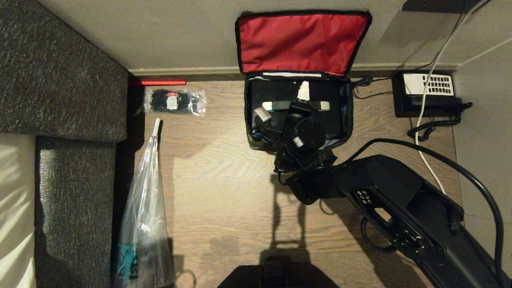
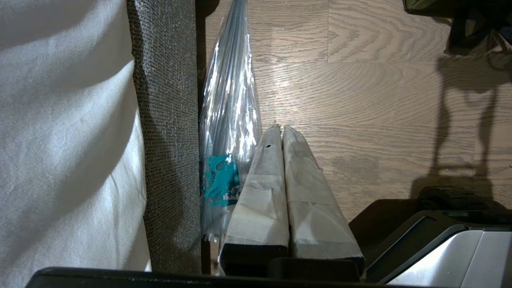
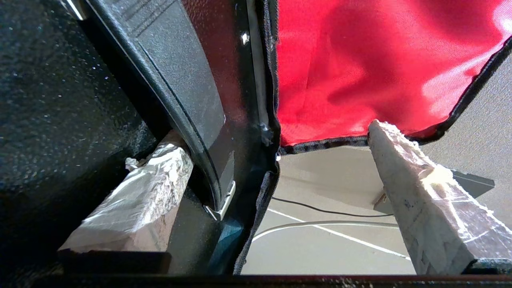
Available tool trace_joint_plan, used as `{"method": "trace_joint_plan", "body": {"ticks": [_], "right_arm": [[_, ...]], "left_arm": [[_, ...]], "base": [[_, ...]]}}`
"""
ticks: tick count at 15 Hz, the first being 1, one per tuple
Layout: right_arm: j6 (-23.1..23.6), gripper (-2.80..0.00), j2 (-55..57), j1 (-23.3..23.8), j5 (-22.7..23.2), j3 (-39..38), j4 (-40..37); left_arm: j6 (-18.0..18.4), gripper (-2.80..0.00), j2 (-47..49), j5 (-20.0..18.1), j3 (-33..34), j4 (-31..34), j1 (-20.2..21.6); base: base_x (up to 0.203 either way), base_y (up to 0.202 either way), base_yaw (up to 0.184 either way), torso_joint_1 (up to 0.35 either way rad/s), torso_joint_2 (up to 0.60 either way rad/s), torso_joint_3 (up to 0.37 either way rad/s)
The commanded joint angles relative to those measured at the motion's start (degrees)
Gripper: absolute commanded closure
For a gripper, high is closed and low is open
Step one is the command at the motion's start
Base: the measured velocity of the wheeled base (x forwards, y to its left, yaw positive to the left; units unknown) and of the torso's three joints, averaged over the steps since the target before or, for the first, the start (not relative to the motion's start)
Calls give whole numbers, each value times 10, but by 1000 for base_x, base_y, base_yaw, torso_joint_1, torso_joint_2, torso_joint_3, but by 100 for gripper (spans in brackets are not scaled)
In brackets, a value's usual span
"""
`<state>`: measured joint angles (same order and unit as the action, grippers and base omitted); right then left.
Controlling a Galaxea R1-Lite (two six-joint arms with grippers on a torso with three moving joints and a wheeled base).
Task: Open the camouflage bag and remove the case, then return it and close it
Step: Grip the handle
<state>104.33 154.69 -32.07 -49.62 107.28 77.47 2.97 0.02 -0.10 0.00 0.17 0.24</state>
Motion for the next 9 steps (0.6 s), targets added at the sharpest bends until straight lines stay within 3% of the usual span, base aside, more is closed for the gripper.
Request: {"method": "trace_joint_plan", "body": {"ticks": [1, 9], "right_arm": [[4, -280, 4, 0, -4, 6, -2], [-20, -280, 8, 0, -5, 47, -40]], "left_arm": [[0, 0, -1, 0, 1, 0, 0], [0, 0, -1, 0, 2, 0, 0]], "base": [[0, 0, 0, 0, 0, 0], [0, 0, 0, 0, 0, 0]]}}
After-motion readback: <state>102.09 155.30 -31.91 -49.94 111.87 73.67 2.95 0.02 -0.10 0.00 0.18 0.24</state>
